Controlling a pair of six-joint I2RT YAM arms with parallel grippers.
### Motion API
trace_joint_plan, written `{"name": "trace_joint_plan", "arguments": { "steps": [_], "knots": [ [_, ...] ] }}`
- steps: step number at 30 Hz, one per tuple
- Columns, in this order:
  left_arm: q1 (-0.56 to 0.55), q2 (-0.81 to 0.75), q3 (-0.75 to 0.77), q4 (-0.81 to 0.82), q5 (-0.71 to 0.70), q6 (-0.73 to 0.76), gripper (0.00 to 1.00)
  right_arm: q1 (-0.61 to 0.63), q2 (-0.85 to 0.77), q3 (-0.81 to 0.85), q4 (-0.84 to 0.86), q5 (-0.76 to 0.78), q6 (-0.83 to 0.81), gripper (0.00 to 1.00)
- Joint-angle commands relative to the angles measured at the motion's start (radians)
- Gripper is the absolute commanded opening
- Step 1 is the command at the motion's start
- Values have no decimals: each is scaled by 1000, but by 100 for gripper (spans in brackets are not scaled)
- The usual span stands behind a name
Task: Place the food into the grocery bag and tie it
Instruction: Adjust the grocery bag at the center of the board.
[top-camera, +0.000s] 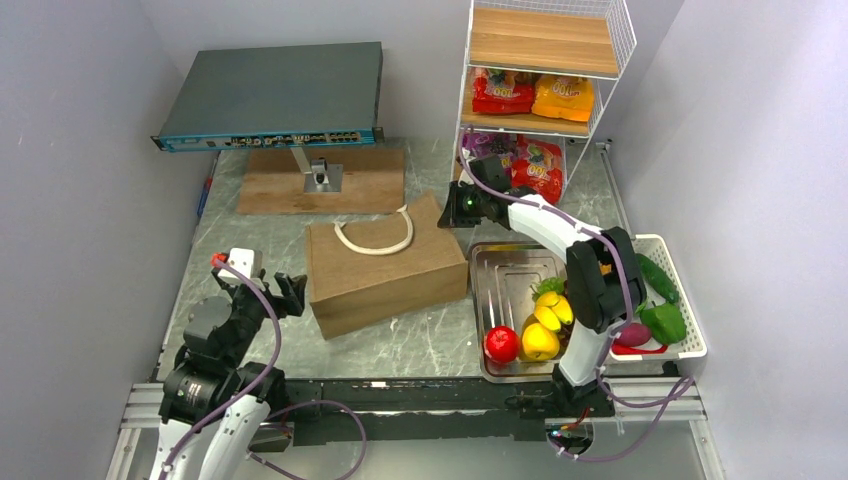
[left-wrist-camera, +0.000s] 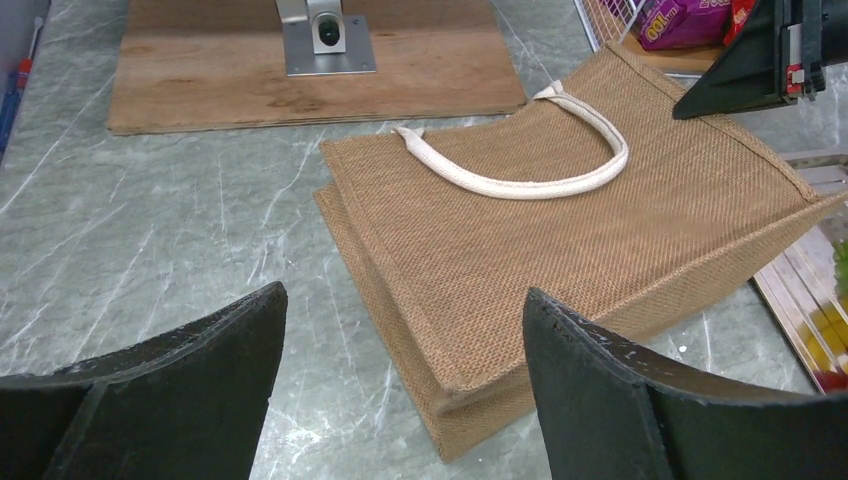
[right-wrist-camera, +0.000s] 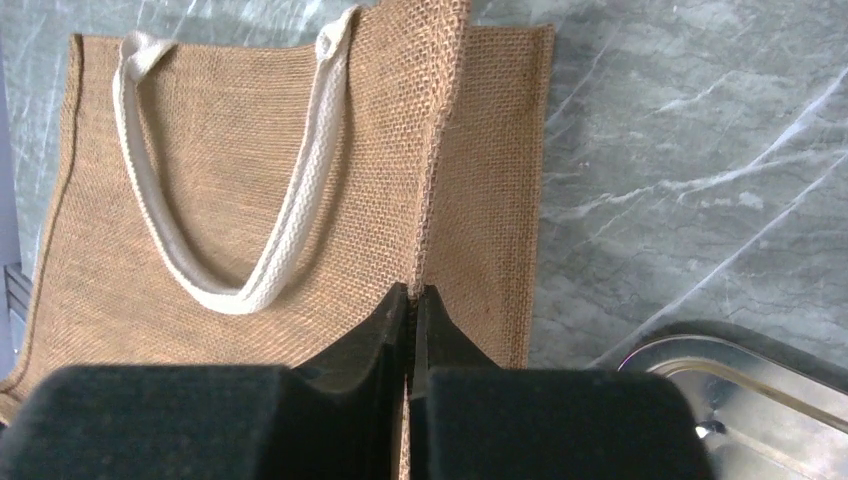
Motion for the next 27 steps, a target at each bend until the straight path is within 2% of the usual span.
{"name": "trace_joint_plan", "arguments": {
  "steps": [1, 5, 10, 16, 22, 25, 27],
  "knots": [
    [6, -5, -4, 40, 11, 8, 89, 29, -92, 22, -3, 9, -31, 1],
    [5, -1, -4, 41, 8, 8, 89, 74, -212, -35, 22, 46, -55, 0],
    [5, -4, 3, 34, -1, 0, 92, 124, -419, -183, 123, 81, -43, 0],
    [5, 15, 35, 23, -7, -26, 98, 196, -637, -367, 233, 120, -111, 0],
    [5, 154, 191, -45, 3, -150, 99, 246, -850, -536, 349, 144, -167, 0],
    [5, 237, 280, -61, 62, -171, 99, 266, -916, -586, 375, 148, -204, 0],
    [5, 290, 334, -63, 148, -132, 99, 278, -946, -605, 384, 135, -233, 0]
  ]
}}
